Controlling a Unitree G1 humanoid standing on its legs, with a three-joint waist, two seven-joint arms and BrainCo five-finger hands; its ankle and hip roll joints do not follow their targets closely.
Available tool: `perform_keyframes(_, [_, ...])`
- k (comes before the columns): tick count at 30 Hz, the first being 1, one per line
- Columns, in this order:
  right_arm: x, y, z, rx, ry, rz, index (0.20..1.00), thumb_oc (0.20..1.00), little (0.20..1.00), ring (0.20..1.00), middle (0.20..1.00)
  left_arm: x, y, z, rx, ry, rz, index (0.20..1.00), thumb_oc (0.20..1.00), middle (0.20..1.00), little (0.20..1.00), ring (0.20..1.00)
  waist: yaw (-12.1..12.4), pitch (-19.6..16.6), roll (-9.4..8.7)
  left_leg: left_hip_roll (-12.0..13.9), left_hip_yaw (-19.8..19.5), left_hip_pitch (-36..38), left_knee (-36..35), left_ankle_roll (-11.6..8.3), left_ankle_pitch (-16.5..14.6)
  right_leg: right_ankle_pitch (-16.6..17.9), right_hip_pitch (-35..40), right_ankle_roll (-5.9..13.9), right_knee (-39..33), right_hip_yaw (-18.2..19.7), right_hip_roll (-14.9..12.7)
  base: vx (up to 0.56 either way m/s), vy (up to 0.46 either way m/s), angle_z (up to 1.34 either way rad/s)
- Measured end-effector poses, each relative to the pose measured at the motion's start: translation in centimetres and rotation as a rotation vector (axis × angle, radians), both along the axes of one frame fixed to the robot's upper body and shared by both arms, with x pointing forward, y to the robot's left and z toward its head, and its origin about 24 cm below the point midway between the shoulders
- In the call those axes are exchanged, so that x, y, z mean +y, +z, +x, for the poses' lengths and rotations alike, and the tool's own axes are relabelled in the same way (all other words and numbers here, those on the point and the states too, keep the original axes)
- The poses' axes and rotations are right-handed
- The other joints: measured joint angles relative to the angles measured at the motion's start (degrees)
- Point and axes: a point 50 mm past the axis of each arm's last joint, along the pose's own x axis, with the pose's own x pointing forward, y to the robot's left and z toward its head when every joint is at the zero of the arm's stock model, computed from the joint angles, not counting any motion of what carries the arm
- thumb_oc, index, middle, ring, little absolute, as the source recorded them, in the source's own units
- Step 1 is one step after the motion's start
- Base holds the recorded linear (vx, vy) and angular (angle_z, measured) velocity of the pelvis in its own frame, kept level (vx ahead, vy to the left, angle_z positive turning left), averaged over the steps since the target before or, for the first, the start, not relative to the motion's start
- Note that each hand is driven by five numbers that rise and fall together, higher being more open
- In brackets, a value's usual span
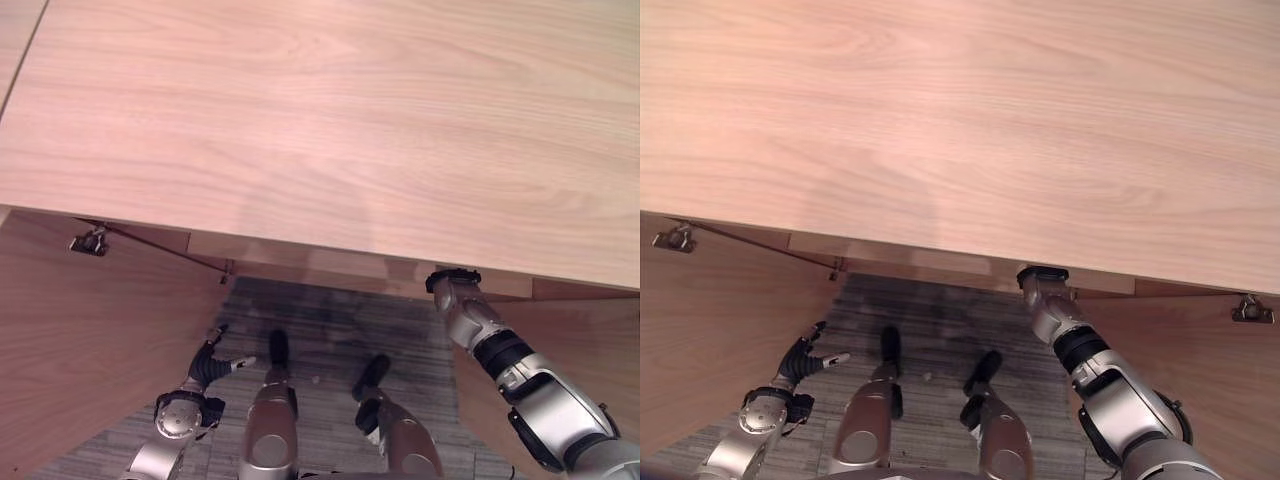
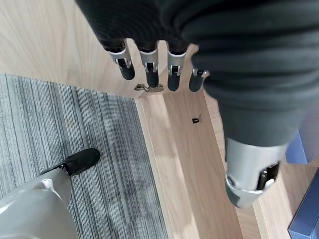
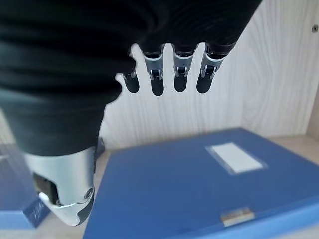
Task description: Put the empty folder in the office cabinet
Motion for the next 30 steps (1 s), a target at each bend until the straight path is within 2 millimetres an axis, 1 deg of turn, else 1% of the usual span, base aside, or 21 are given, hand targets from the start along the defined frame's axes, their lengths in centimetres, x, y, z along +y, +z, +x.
perform_keyframes(3, [0.0,0.4,0.3,-0.003,-0.013,0.003,1.0,1.0,1.0,1.0,1.0,0.0,0.4,0.4,-0.027,0.004,0.005,1.0,1.0,1.0,1.0,1.0,-0.12,1.49,0.11,0.0,-0.2,-1.58,0.96,0.01,0.0,-0.01,-1.43,-0.06,0.87,0.07,-0.25,-0.11,0.011,0.01])
perform_keyframes(4, [0.0,0.7,0.6,-0.009,-0.016,0.012,1.0,1.0,1.0,1.0,1.0,-0.1,0.7,0.6,-0.043,0.001,0.008,1.0,1.0,1.0,1.0,1.0,-0.14,1.72,0.2,0.0,-0.52,-2.68,1.75,0.19,-0.13,-0.13,-2.35,-0.2,1.52,0.0,-0.41,-0.13,0.032,0.03])
perform_keyframes(5, [0.0,1.5,1.0,-0.026,-0.021,0.019,1.0,1.0,1.0,1.0,1.0,-0.2,1.4,1.0,-0.075,-0.011,0.01,1.0,1.0,1.0,1.0,1.0,-0.16,2.53,0.28,0.04,-0.67,-3.98,3.0,0.47,-0.34,-0.58,-3.66,-0.42,3.12,0.05,-0.97,-0.16,0.044,0.07])
perform_keyframes(6, [-0.1,3.6,1.9,-0.079,-0.024,0.014,1.0,1.0,1.0,1.0,1.0,-0.7,2.7,2.1,-0.139,-0.032,0.004,1.0,1.0,1.0,1.0,1.0,-0.1,4.67,0.91,0.03,-0.95,-6.12,4.85,0.72,-0.58,-1.48,-6.0,-0.81,6.17,0.18,-1.87,-0.16,0.04,0.06])
perform_keyframes(7, [-0.1,4.6,2.2,-0.108,-0.025,0.014,1.0,1.0,1.0,1.0,1.0,-0.9,3.3,2.7,-0.171,-0.038,0.0,1.0,1.0,1.0,1.0,1.0,-0.05,5.97,1.29,0.0,-1.03,-6.76,5.48,0.71,-0.58,-1.86,-6.95,-0.82,7.64,0.28,-2.38,-0.14,0.042,0.08])
perform_keyframes(8, [-0.1,5.7,2.5,-0.139,-0.021,0.014,1.0,1.0,1.0,1.0,1.0,-1.0,3.9,3.3,-0.201,-0.039,-0.006,1.0,1.0,1.0,1.0,1.0,-0.03,6.74,1.47,0.01,-1.22,-8.9,7.83,0.77,-1.21,-3.02,-9.16,-0.73,10.63,0.71,-3.42,-0.1,0.035,0.07])
perform_keyframes(9, [-0.2,7.6,2.8,-0.205,-0.021,0.025,1.0,1.0,1.0,1.0,1.0,-1.2,5.2,4.2,-0.263,-0.051,-0.006,1.0,1.0,1.0,1.0,1.0,-0.14,8.28,1.48,0.02,-1.34,-11.93,11.94,1.18,-2.65,-4.96,-12.52,-1.42,15.98,1.14,-5.57,-0.08,0.037,0.08])
perform_keyframes(11, [-0.5,9.5,2.6,-0.289,-0.027,0.058,1.0,1.0,1.0,1.0,1.0,-1.4,6.5,5.0,-0.323,-0.05,-0.008,1.0,1.0,1.0,1.0,1.0,-0.17,9.96,1.55,0.06,-1.81,-15.96,17.81,1.51,-4.72,-7.2,-16.52,-2.05,22.19,2.28,-7.48,-0.07,0.031,0.05])
perform_keyframes(13, [-1.0,9.9,2.5,-0.307,-0.049,0.054,1.0,1.0,1.0,1.0,1.0,-1.4,6.7,5.3,-0.333,-0.045,-0.008,1.0,1.0,1.0,1.0,1.0,-0.52,10.15,1.57,0.17,-2.05,-18.95,22.64,1.72,-6.6,-9.02,-19.23,-2.3,26.82,2.98,-9.14,-0.04,0.026,0.01])
perform_keyframes(14, [-1.8,10.5,2.3,-0.339,-0.067,0.052,1.0,1.0,1.0,1.0,1.0,-1.5,7.0,5.3,-0.345,-0.041,-0.023,1.0,1.0,1.0,1.0,1.0,-0.74,10.21,1.67,0.2,-2.21,-21.2,26.45,2.01,-8.17,-10.49,-21.31,-2.6,30.2,3.54,-10.34,-0.03,0.037,0.0])
perform_keyframes(15, [-2.2,10.9,2.2,-0.356,-0.082,0.054,1.0,1.0,1.0,1.0,1.0,-1.5,7.1,5.4,-0.351,-0.043,-0.023,1.0,1.0,1.0,1.0,1.0,-1.17,10.2,1.69,0.39,-2.35,-22.6,28.69,2.1,-8.97,-11.28,-22.54,-2.48,32.12,3.97,-10.86,-0.03,0.044,0.02])
perform_keyframes(16, [-2.6,11.6,2.0,-0.383,-0.098,0.052,1.0,1.0,1.0,1.0,1.0,-1.6,7.4,5.4,-0.362,-0.048,-0.024,1.0,1.0,1.0,1.0,1.0,-1.48,10.21,1.72,0.56,-2.62,-24.57,31.51,2.03,-10.19,-12.39,-24.21,-2.45,34.89,4.35,-11.63,-0.02,0.036,-0.05])
perform_keyframes(17, [-3.1,13.1,1.5,-0.456,-0.108,0.055,1.0,1.0,1.0,1.0,1.0,-1.8,8.0,5.6,-0.387,-0.058,-0.025,1.0,1.0,1.0,1.0,1.0,-1.81,10.2,1.74,1.08,-2.87,-27.85,35.52,2.51,-12.11,-13.88,-27.29,-2.76,38.02,5.52,-12.06,-0.02,0.024,-0.11])
perform_keyframes(18, [-3.4,13.8,1.3,-0.497,-0.118,0.05,1.0,1.0,1.0,1.0,1.0,-2.0,8.3,5.7,-0.401,-0.065,-0.028,1.0,1.0,1.0,1.0,1.0,-1.92,10.2,1.74,1.35,-2.84,-29.33,36.88,2.3,-12.76,-14.01,-28.71,-2.95,38.96,5.76,-12.24,-0.02,0.027,-0.16])
perform_keyframes(20, [-3.7,14.6,0.9,-0.551,-0.137,0.031,1.0,1.0,1.0,1.0,1.0,-2.2,8.8,5.8,-0.423,-0.073,-0.031,1.0,1.0,1.0,1.0,1.0,-2.3,10.17,1.76,1.81,-2.73,-31.81,39.53,2.52,-13.32,-14.13,-31.24,-3.13,40.97,6.37,-12.73,-0.01,0.005,-0.13])
perform_keyframes(21, [-3.8,15.3,0.6,-0.594,-0.14,0.017,1.0,1.0,1.0,1.0,1.0,-2.4,9.2,5.8,-0.443,-0.077,-0.034,1.0,1.0,1.0,1.0,1.0,-2.32,10.16,1.79,1.87,-2.63,-33.41,41.16,2.76,-13.97,-14.41,-32.98,-3.36,42.45,6.89,-13.15,-0.01,-0.022,-0.12])
perform_keyframes(23, [-3.9,16.1,0.1,-0.649,-0.147,-0.01,1.0,1.0,1.0,1.0,1.0,-2.7,9.7,6.0,-0.47,-0.087,-0.041,1.0,1.0,1.0,1.0,1.0,-2.5,10.12,1.86,2.19,-2.56,-35.72,42.39,2.88,-14.06,-14.38,-35.28,-3.3,43.39,7.04,-13.49,-0.01,-0.015,-0.1])
perform_keyframes(24, [-3.8,16.9,-0.2,-0.692,-0.139,-0.041,1.0,1.0,1.0,1.0,1.0,-3.0,9.9,6.2,-0.488,-0.095,-0.049,1.0,1.0,1.0,1.0,1.0,-2.59,10.07,1.91,2.26,-2.57,-38.04,44.95,3.07,-14.83,-14.79,-37.51,-3.86,45.79,7.25,-14.46,0.01,-0.003,-0.03])
perform_keyframes(26, [-3.6,17.7,-0.5,-0.736,-0.134,-0.057,1.0,1.0,1.0,1.0,1.0,-3.4,10.4,6.6,-0.509,-0.102,-0.06,1.0,1.0,1.0,1.0,1.0,-2.85,10.05,1.94,2.31,-2.75,-40.78,47.29,3.34,-15.52,-15.51,-40.25,-4.03,48.07,7.78,-15.22,0.0,0.0,0.0])
perform_keyframes(29, [-3.6,17.8,-0.5,-0.74,-0.134,-0.056,1.0,1.0,1.0,1.0,1.0,-3.5,10.7,6.8,-0.521,-0.105,-0.062,1.0,1.0,1.0,1.0,1.0,-2.87,10.04,1.96,2.46,-2.42,-42.78,49.14,3.93,-16.11,-15.74,-42.6,-4.19,49.82,8.82,-15.67,0.01,-0.003,-0.01])
perform_keyframes(30, [-3.7,17.8,-0.5,-0.744,-0.137,-0.056,1.0,1.0,1.0,1.0,1.0,-3.5,10.7,6.8,-0.52,-0.105,-0.062,1.0,1.0,1.0,1.0,1.0,-2.98,9.86,2.23,2.52,-2.45,-43.43,50.03,4.16,-16.44,-15.99,-43.15,-4.21,50.44,8.9,-15.85,0.0,0.0,0.0])
